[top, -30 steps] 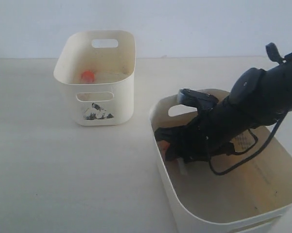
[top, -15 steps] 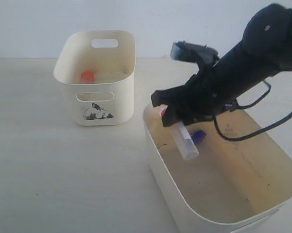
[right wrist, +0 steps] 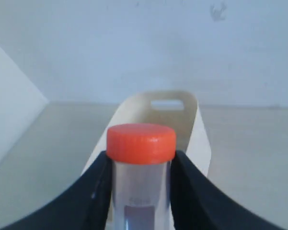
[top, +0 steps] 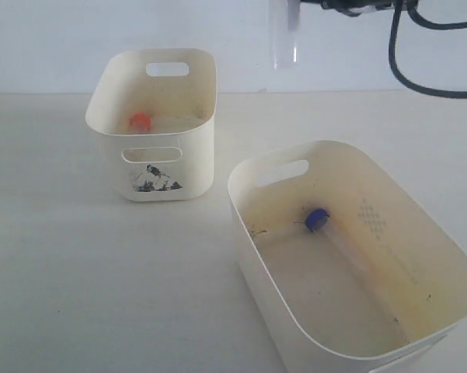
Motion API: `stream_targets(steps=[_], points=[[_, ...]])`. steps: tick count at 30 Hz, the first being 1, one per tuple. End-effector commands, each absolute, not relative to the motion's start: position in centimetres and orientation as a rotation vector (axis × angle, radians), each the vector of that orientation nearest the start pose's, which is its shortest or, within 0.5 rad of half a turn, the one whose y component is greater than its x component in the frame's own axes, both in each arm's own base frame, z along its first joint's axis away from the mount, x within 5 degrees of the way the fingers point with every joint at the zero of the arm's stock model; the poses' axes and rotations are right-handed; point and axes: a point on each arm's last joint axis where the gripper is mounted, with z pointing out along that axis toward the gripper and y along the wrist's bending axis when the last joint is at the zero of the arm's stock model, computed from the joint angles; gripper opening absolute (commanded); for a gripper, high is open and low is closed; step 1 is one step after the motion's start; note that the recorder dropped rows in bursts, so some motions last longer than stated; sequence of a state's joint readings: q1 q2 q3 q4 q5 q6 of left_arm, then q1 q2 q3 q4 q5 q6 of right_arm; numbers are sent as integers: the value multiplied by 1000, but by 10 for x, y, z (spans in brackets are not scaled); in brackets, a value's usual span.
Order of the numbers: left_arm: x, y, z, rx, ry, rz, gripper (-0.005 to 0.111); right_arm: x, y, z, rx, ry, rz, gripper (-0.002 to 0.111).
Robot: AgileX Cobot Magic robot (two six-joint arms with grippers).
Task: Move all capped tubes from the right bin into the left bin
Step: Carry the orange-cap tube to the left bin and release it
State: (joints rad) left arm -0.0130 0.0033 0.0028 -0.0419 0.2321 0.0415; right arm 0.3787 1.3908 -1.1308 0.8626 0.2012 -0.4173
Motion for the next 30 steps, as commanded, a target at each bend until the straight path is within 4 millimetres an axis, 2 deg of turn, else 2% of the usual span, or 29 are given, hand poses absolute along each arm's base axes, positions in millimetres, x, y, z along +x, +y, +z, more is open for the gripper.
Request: stream_targets(steps=[1,4,7,11,13,16,19,20,21,23,28,30], points=[[56,-1,192,12,1715,-19,4,315,149,364,43,1794,647,0],[56,-1,192,12,1715,-19,4,329,183,364,-104,1762,602,0],[56,-1,192,12,1715,-19,4,352,212,355,-209,1734,540,0],[56,-1,192,12,1715,-19,4,389,237,322,-248,1789,522,0],[56,-1,192,12,1715,-19,4,400,246,308,-274,1827,536,5],[56,-1,192,12,1715,-19,4,408,257,288,-315,1891,565,25],[56,-1,192,12,1715,-19,4,411,259,283,-312,1903,570,62],[56,-1,192,12,1715,-19,4,410,259,284,-318,1907,577,69],[56,-1,192,12,1715,-19,4,408,258,289,-326,1904,584,69],[56,-1,192,12,1715,-19,4,403,255,299,-365,1899,593,57],[56,-1,192,12,1715,-19,4,386,229,338,-544,1902,602,0],[56,-1,192,12,1715,-19,4,376,214,355,-628,1908,582,1]])
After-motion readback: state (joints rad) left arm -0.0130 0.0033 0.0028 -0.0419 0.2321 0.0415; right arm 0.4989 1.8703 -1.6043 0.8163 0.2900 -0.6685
